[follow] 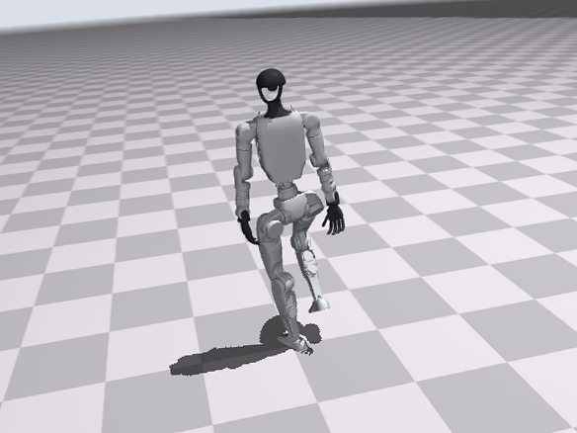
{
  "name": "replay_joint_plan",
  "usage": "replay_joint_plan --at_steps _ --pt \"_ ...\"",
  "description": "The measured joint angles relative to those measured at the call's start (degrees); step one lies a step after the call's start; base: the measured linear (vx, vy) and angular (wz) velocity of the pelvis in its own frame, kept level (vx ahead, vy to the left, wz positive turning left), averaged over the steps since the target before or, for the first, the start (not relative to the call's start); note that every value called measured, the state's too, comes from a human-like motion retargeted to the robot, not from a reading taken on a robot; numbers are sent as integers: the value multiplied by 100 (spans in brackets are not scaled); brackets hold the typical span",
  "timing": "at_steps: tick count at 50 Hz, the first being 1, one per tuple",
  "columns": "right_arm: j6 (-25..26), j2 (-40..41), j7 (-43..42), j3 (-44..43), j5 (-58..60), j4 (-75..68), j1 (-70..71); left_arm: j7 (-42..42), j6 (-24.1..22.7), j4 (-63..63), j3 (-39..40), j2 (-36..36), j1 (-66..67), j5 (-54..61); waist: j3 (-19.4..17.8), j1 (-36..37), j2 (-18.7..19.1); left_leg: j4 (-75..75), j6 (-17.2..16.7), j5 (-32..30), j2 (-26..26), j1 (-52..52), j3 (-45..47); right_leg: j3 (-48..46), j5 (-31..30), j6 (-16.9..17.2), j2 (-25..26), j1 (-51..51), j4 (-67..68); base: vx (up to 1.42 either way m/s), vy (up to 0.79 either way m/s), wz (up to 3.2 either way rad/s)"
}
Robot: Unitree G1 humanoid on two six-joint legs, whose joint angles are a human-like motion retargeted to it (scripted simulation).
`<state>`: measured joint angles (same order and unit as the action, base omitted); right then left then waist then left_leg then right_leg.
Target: In place motions
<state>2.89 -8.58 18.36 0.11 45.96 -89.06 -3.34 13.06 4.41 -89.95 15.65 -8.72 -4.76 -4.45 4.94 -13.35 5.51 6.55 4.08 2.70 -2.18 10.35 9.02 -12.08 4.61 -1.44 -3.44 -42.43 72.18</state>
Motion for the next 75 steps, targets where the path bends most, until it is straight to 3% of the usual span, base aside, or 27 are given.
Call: replay_joint_plan --at_steps 5,6,8,10,12,15,17,18,20,23,27,29,32,35,40,48,50,52,55,57,60,62,65,70,75 --pt "101 -73 -129 -77 -22 -269 -139 -44 -10 -174 62 103 277 -92 86 241 -193 35 -57 153 136 -332 97 257 -343 188 300 2262 -3479 20 5 7" --pt "120 -89 -134 -77 -17 -312 -148 -40 -10 -207 93 110 374 -113 108 194 -242 105 -61 215 204 -380 59 137 75 131 347 2762 -4243 28 6 58" --pt "160 -108 -135 -59 11 -406 -153 -8 -4 -270 184 100 615 -185 193 149 -326 293 -73 369 281 -476 94 -656 1065 -316 347 3730 -5425 35 7 18" --pt "212 -133 -114 1 61 -482 -150 34 30 -335 346 72 922 -294 445 333 -539 555 -66 519 465 -481 358 -1386 945 -591 154 4247 -6370 37 9 -95" --pt "290 -123 -33 -22 83 -487 13 8 90 -414 525 100 1072 -318 605 675 -675 1111 -6 427 496 -196 751 -392 770 -321 0 4085 -6475 8 14 -109" --pt "161 -81 -15 125 -32 -336 453 -44 38 -324 864 212 1204 -13 507 528 -808 2819 38 -477 212 672 993 -431 661 -377 -246 3840 -6421 -19 11 -27" --pt "20 -79 40 288 -137 -150 688 138 -14 -110 869 210 1315 120 325 559 -908 4102 260 -1132 -30 1413 1117 -231 654 -441 -278 3856 -6436 -17 9 -43" --pt "-34 -98 99 348 -170 -37 802 226 2 -8 792 196 1343 109 178 575 -958 4938 529 -1199 -182 1842 1190 -164 625 -452 -330 3891 -6412 -14 10 -6" --pt "-60 -132 198 423 -178 112 1028 265 62 -37 700 125 1229 -66 16 619 -894 6537 845 -675 -756 2769 1313 -255 550 -582 -181 3926 -6488 -17 8 1" --pt "-24 -96 37 423 -179 243 1224 54 136 -206 627 89 1004 -233 -90 1128 -973 8442 1023 -32 -1558 4307 1382 54 475 -681 -82 3746 -6410 -18 0 -65" --pt "-233 -58 89 485 -269 383 1463 314 29 94 446 67 986 -190 -311 1788 -1567 9890 896 397 -1939 5967 1619 797 479 -828 -256 3357 -6027 -14 -2 -85" --pt "-307 -28 292 504 -210 523 1490 308 7 140 428 98 990 -190 -353 1915 -1691 10078 876 505 -2018 6419 1666 1069 535 -878 -246 3180 -5803 -4 5 -33" --pt "-407 50 476 546 -75 721 1418 229 24 -45 431 145 959 -133 -261 1906 -1627 9957 970 592 -2018 6586 1519 1115 590 -920 -192 3069 -5688 4 10 -4" --pt "-457 117 439 620 -59 772 1372 302 76 -166 463 173 923 -166 -173 1863 -1433 9565 1038 613 -1936 6076 1342 1028 552 -840 -157 3161 -5875 2 10 -10" --pt "-403 233 341 662 11 701 993 192 -1 -104 462 245 1215 -186 329 1535 -1150 7955 688 445 -1289 4362 1474 769 420 -627 -195 3266 -6367 10 5 14" --pt "-91 16 -23 208 -8 99 255 59 106 -305 537 80 1126 -205 631 736 -524 2582 167 -299 573 823 940 -81 729 -440 8 3620 -6427 12 -5 66" --pt "62 -60 -145 -23 -52 -116 58 8 97 -236 500 27 1034 -178 655 673 -345 1221 140 652 642 23 972 -322 888 -456 166 3604 -6237 6 -10 67" --pt "200 -161 -247 -220 -177 -325 -114 -21 78 -120 417 4 909 -135 645 402 -160 435 243 729 426 -380 1284 -726 952 -434 221 3484 -5791 1 -12 144" --pt "467 -193 -414 -482 -423 -462 -171 -29 48 -138 312 -91 402 15 480 253 63 239 -9 367 294 -27 126 -1279 -184 -103 -98 2488 -4050 -33 -11 63" --pt "298 -211 -548 -679 -665 -409 -113 -134 55 -42 176 -131 -2 117 65 310 -32 83 33 286 268 -123 337 -554 -1030 422 -293 1363 -2304 -56 -8 12" --pt "31 -285 -409 -521 -850 -247 -191 -76 2 235 -212 -249 -178 338 -209 183 -54 40 73 148 265 -100 291 -131 -687 160 -339 -164 61 -23 -6 18" --pt "273 -229 -328 -411 -529 -172 -83 37 31 193 -78 -389 -294 223 -331 -328 155 206 82 131 97 138 50 -375 -362 -124 -533 -1081 1228 -19 -7 64" --pt "230 -186 -423 -416 -295 -162 -61 -254 91 127 110 -297 -271 27 -336 -709 477 423 81 75 -141 500 -303 -456 -77 -172 -524 -2312 2337 -7 -6 63" --pt "85 -89 -125 -259 -69 93 -96 -49 -19 55 63 -213 -149 199 -412 -905 583 637 44 91 -456 659 -155 -715 141 -358 -543 -3043 2748 0 -8 18" --pt "-33 -35 -79 -169 4 192 22 -117 -25 -250 186 -128 -76 69 -316 -814 332 433 12 -7 -287 479 85 -610 220 -363 -628 -2366 2137 2 -6 -15"
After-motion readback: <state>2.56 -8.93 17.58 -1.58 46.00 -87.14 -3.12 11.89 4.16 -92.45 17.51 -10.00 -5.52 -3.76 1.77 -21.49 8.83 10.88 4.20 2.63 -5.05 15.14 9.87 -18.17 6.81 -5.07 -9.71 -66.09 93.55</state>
